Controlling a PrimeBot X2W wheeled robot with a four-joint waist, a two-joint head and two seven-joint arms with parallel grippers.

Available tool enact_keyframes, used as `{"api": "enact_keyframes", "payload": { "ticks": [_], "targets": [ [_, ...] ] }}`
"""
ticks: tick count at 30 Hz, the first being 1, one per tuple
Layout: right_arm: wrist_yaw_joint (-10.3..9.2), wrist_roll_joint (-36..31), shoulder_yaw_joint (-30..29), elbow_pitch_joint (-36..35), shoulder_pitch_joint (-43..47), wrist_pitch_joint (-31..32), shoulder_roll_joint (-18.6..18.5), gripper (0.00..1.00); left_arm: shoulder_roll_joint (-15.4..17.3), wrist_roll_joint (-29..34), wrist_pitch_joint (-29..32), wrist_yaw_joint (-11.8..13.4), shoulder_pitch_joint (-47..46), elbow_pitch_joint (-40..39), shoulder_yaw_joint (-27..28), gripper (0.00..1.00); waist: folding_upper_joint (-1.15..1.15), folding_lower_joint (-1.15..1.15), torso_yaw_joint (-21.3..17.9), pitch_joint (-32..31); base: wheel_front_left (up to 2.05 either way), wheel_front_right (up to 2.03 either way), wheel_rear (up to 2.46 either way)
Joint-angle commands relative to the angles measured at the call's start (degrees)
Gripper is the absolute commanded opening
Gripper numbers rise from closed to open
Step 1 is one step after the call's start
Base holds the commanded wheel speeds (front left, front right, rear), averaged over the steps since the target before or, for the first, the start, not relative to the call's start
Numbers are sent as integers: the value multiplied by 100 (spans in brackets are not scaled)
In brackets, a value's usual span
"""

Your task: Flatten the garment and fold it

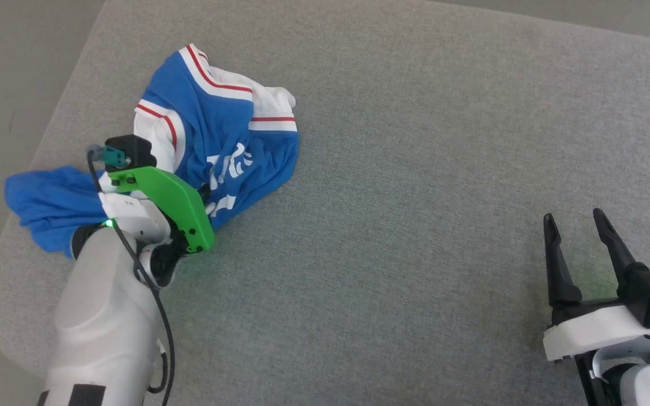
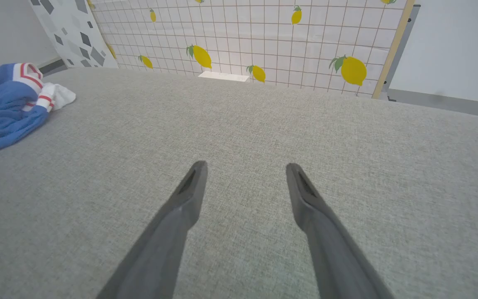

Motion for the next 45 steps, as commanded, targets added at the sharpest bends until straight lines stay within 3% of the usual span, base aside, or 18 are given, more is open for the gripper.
{"api": "enact_keyframes", "payload": {
  "ticks": [1, 2, 3, 6, 12, 21, 25, 33, 41, 45],
  "targets": [
    [-8, -41, 33, 36, -78, -6, -6, 100, -88, 57, -98, -86, 108, 96, -72, 0, 0, -1, 107, -185, 0, 0, 0],
    [-8, -31, 61, 62, -75, -19, -6, 100, -53, 76, -257, -128, 46, 43, -69, 0, 0, -1, 118, -254, 0, 0, 0],
    [-8, 45, 146, 154, -75, -64, -6, 100, 6, 119, -803, -224, -243, -203, -43, 0, 0, -1, 127, -490, 0, 0, 0],
    [-8, 173, 269, 302, -60, -121, -6, 100, 22, 166, -1128, -268, -630, -472, -53, 0, 0, -1, 36, -792, 0, 0, 0],
    [-8, 417, 438, 659, -15, -264, -6, 100, -170, -195, -1101, -403, -1516, -1132, -187, 0, 0, -1, -407, -1313, 0, 0, 0],
    [-8, 586, 342, 981, 6, -444, -6, 100, -468, -572, -1034, -454, -2434, -1816, -737, 0, 0, -1, -1231, -1585, 0, 0, 0],
    [-8, 614, 224, 1081, -18, -483, -6, 100, -630, -694, -1082, -456, -2180, -1717, -1131, 0, 0, -1, -1463, -1549, 0, 0, 0],
    [-8, 623, 160, 1159, -56, -553, -6, 100, -718, -1229, -1038, -421, -758, -1175, -2018, 0, 0, -1, -1675, -1399, 0, 0, 0],
    [-8, 627, 171, 1194, -80, -576, -6, 100, -684, -1142, 166, -193, 502, -363, -3242, 0, 0, -1, -1553, -1372, 0, 0, 0],
    [-8, 634, 163, 1217, -69, -583, -6, 100, -644, -1271, 602, -80, 916, -277, -3400, 0, 0, -1, -1442, -1425, 0, 0, 0]
  ]
}}
